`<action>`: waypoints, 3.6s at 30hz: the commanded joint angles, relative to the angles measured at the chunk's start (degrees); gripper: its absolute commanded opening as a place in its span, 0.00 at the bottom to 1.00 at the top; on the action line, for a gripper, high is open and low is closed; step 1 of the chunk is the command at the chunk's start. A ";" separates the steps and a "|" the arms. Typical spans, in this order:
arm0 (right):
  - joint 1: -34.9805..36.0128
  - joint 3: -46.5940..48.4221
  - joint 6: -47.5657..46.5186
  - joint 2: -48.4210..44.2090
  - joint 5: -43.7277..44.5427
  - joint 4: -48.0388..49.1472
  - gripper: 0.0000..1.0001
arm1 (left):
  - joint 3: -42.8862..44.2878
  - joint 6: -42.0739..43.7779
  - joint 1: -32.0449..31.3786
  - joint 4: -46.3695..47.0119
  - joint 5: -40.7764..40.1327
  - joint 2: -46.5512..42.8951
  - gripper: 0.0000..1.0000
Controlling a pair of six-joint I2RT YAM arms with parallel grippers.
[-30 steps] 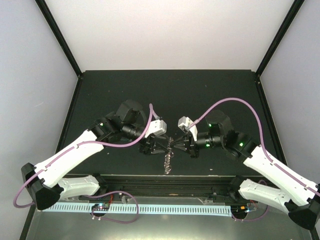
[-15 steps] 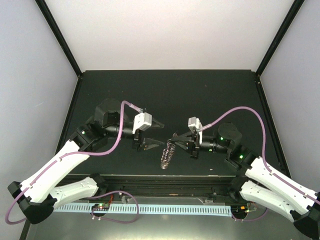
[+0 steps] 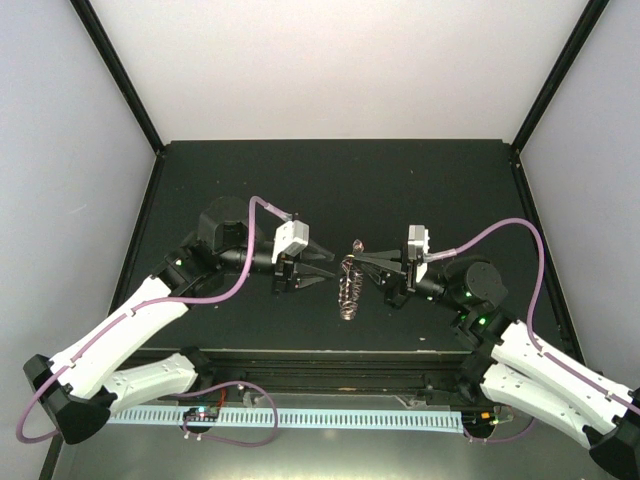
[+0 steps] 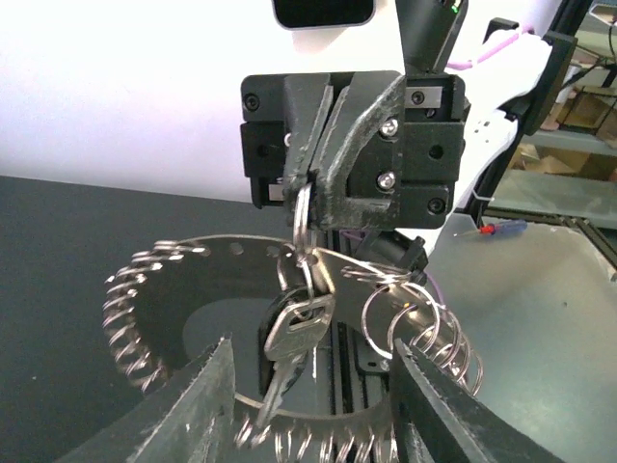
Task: Remove the keys from the keyring
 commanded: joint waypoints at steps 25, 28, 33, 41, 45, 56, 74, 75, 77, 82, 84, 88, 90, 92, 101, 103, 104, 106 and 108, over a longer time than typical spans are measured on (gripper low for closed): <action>-0.14 0.77 2.59 3.68 -1.70 5.63 0.01 | -2.99 -3.16 -3.15 7.43 -9.65 -1.31 0.16; -0.16 0.44 2.63 3.73 -1.13 5.79 0.01 | -2.99 -3.19 -3.15 7.40 -9.64 -1.34 0.10; -0.21 -0.88 3.12 3.68 1.33 8.54 0.01 | -3.07 -3.28 -3.26 7.51 -9.59 -1.31 0.01; 0.92 -1.96 3.21 5.45 6.86 14.39 0.01 | -3.25 -3.09 -3.64 7.42 -11.48 -1.21 0.02; 1.49 -1.78 3.00 6.70 8.65 16.28 0.01 | -3.15 -1.44 -4.95 6.22 -14.65 -1.15 0.02; 4.13 -1.00 3.46 10.57 12.73 19.47 0.01 | -3.17 2.49 -8.48 3.31 -28.25 -1.48 0.02; 4.49 -0.83 -3.46 -0.78 42.44 -6.80 0.01 | -4.64 -6.27 -3.50 5.99 -52.51 -6.83 0.01; 4.46 -1.27 -3.78 -1.53 43.51 -8.47 0.01 | -4.67 -7.21 -3.38 6.17 -52.30 -6.97 0.01; 4.47 -2.34 -4.05 -3.04 46.19 -11.64 0.01 | -4.70 -9.24 -3.37 6.11 -51.77 -6.90 0.02; 4.52 -5.05 -1.96 -8.39 52.25 -20.02 0.01 | -10.90 -15.23 -3.11 10.37 -56.39 -7.38 0.02; 4.52 -6.66 -0.29 -10.75 53.58 -22.07 0.01 | -14.16 -18.82 -2.45 10.96 -59.88 -7.29 0.02; 4.48 -9.40 3.53 -14.18 54.28 -25.78 0.01 | -20.68 -26.41 1.46 10.31 -60.32 -6.39 0.02; 4.52 -10.55 5.68 -14.82 55.15 -27.88 0.01 | -22.71 -29.29 4.01 8.35 -59.66 -5.06 0.02; 4.51 -10.90 8.31 -14.75 57.78 -31.44 0.01 | -24.80 -31.44 6.48 7.22 -57.98 -4.13 0.02; 4.39 -12.58 12.14 -10.96 64.46 -35.47 0.01 | -29.86 -33.08 12.41 8.56 -51.70 -5.06 0.02; 4.38 -12.88 11.19 -8.87 65.41 -33.45 0.01 | -29.72 -32.96 12.62 8.30 -51.17 -4.68 0.02; 4.36 -13.06 10.62 -7.86 65.66 -32.33 0.01 | -29.71 -32.96 12.73 8.30 -51.06 -4.43 0.02; 4.28 -13.16 9.73 -5.82 65.73 -30.26 0.01 | -29.71 -32.91 12.96 8.21 -50.61 -3.87 0.02; 4.21 -12.97 8.95 -3.61 65.62 -28.61 0.01 | -29.71 -32.86 13.22 8.06 -50.40 -3.21 0.02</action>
